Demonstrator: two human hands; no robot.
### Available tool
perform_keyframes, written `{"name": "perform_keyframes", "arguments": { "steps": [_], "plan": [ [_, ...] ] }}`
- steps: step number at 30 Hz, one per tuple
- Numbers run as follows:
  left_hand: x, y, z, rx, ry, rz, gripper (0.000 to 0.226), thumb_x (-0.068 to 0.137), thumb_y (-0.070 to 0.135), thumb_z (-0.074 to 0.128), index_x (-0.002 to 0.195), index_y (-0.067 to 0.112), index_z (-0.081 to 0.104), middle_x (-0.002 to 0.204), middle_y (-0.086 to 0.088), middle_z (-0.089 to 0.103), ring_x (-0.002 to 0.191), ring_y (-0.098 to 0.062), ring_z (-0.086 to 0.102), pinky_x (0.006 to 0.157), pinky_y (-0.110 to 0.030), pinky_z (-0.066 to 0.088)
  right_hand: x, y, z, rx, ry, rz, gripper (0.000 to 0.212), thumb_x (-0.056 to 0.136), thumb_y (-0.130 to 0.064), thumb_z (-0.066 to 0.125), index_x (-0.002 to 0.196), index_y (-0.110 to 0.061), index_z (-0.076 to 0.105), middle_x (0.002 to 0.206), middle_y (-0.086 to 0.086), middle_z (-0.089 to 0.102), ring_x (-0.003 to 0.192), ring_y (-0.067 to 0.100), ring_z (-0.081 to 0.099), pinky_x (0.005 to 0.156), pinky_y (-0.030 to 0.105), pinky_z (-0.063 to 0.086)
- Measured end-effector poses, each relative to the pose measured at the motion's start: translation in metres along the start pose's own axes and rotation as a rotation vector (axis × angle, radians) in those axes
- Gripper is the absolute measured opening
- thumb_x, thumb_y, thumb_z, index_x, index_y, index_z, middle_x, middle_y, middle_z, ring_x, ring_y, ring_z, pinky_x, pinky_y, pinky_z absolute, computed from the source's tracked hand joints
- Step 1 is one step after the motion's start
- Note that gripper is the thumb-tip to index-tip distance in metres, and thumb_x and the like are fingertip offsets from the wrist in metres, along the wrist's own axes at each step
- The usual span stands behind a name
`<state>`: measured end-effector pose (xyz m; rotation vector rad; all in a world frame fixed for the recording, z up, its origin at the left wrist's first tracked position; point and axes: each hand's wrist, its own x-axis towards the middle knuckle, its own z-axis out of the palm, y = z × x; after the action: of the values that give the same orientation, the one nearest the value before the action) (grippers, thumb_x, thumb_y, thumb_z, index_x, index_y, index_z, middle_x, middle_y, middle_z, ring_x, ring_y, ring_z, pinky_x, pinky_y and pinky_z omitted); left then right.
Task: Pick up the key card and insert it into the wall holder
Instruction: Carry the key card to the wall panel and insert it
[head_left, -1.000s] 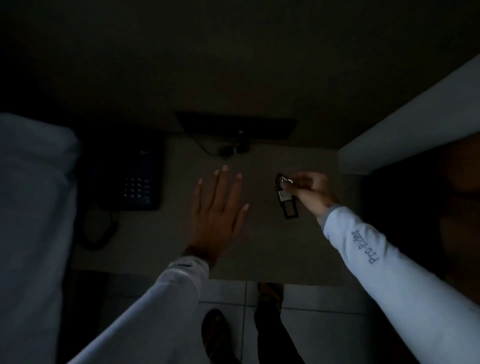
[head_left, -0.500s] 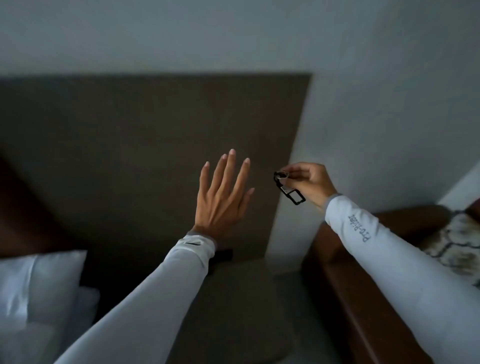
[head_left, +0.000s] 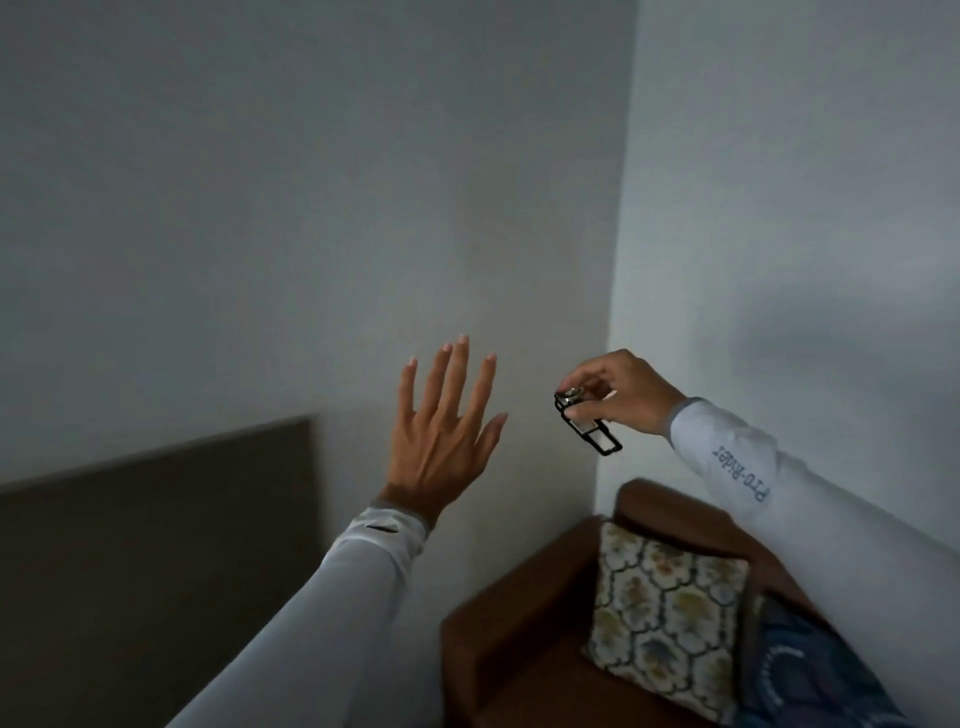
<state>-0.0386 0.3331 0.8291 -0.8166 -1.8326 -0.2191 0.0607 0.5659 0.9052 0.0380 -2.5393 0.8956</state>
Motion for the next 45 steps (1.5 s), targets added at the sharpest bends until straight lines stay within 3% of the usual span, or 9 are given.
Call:
{"name": "perform_keyframes", "arguments": {
  "steps": [11,15,19,21,25,33,38,42,45],
  "plan": [
    [0.115,0.316,0.022,-0.285,0.092,0.156,0.062,0.109,0.049,0.041,0.159,0.013,0.045,0.167,-0.023,0.041,0.151,-0.038,0.046,0.120,-0.067,0.041,-0.185,0.129,-0.266,-0.155,0.329,0.275,0.027,0.061,-0.024,0.092,0.078,-0.013,0.074,0.066,0.010,0.074,0.053,0.015,0.062,0.058,0.022,0.049],
    [0.146,0.428,0.019,-0.381,0.095,0.201,0.064,0.110,0.051,0.038,0.161,0.013,0.042,0.168,-0.023,0.039,0.152,-0.039,0.044,0.120,-0.067,0.039,-0.252,0.170,-0.346,-0.161,0.441,0.304,0.016,0.069,-0.017,0.087,0.079,-0.008,0.077,0.060,0.023,0.068,0.047,0.022,0.053,0.047,0.024,0.042],
    [0.174,0.520,0.010,-0.473,0.070,0.232,0.070,0.108,0.057,0.032,0.164,0.015,0.035,0.170,-0.022,0.034,0.155,-0.039,0.038,0.123,-0.066,0.036,-0.306,0.205,-0.415,-0.217,0.551,0.361,0.011,0.078,-0.015,0.080,0.088,-0.010,0.079,0.052,-0.003,0.069,0.042,0.008,0.057,0.049,0.020,0.046],
    [0.188,0.562,0.007,-0.521,0.080,0.253,0.071,0.108,0.058,0.029,0.165,0.015,0.033,0.171,-0.022,0.032,0.157,-0.039,0.036,0.124,-0.066,0.036,-0.331,0.221,-0.444,-0.254,0.624,0.380,0.016,0.079,-0.014,0.079,0.094,-0.010,0.078,0.059,-0.005,0.074,0.048,0.004,0.062,0.058,0.016,0.050],
    [0.216,0.643,0.005,-0.607,0.094,0.292,0.072,0.108,0.059,0.027,0.164,0.015,0.034,0.171,-0.022,0.032,0.157,-0.039,0.035,0.122,-0.067,0.037,-0.375,0.252,-0.490,-0.344,0.736,0.422,0.017,0.080,-0.014,0.078,0.097,-0.013,0.078,0.089,0.005,0.077,0.075,0.012,0.070,0.081,0.031,0.055],
    [0.268,0.796,0.033,-0.723,0.154,0.361,0.072,0.108,0.059,0.034,0.164,0.014,0.036,0.170,-0.023,0.036,0.155,-0.040,0.038,0.121,-0.067,0.038,-0.429,0.327,-0.576,-0.330,0.890,0.484,0.016,0.082,-0.010,0.075,0.096,-0.002,0.077,0.092,0.021,0.077,0.085,0.032,0.075,0.081,0.043,0.063],
    [0.301,0.879,0.071,-0.724,0.167,0.363,0.072,0.108,0.058,0.035,0.163,0.012,0.037,0.168,-0.024,0.038,0.154,-0.042,0.041,0.121,-0.067,0.039,-0.434,0.392,-0.631,-0.331,0.903,0.503,0.017,0.081,-0.009,0.076,0.097,-0.003,0.077,0.091,0.015,0.075,0.085,0.027,0.073,0.064,0.015,0.060],
    [0.326,0.935,0.100,-0.737,0.165,0.371,0.070,0.107,0.056,0.040,0.159,0.010,0.044,0.166,-0.025,0.041,0.151,-0.043,0.044,0.118,-0.068,0.042,-0.441,0.441,-0.675,-0.369,0.917,0.467,0.018,0.081,-0.004,0.074,0.099,-0.004,0.077,0.093,0.012,0.075,0.089,0.023,0.070,0.079,0.026,0.060],
    [0.336,0.972,0.114,-0.758,0.152,0.377,0.070,0.107,0.056,0.040,0.159,0.009,0.045,0.165,-0.026,0.042,0.151,-0.043,0.044,0.119,-0.068,0.040,-0.447,0.472,-0.697,-0.312,0.961,0.410,0.019,0.081,0.004,0.071,0.099,-0.003,0.075,0.088,0.014,0.072,0.084,0.020,0.068,0.070,0.014,0.058]
  ]
}}
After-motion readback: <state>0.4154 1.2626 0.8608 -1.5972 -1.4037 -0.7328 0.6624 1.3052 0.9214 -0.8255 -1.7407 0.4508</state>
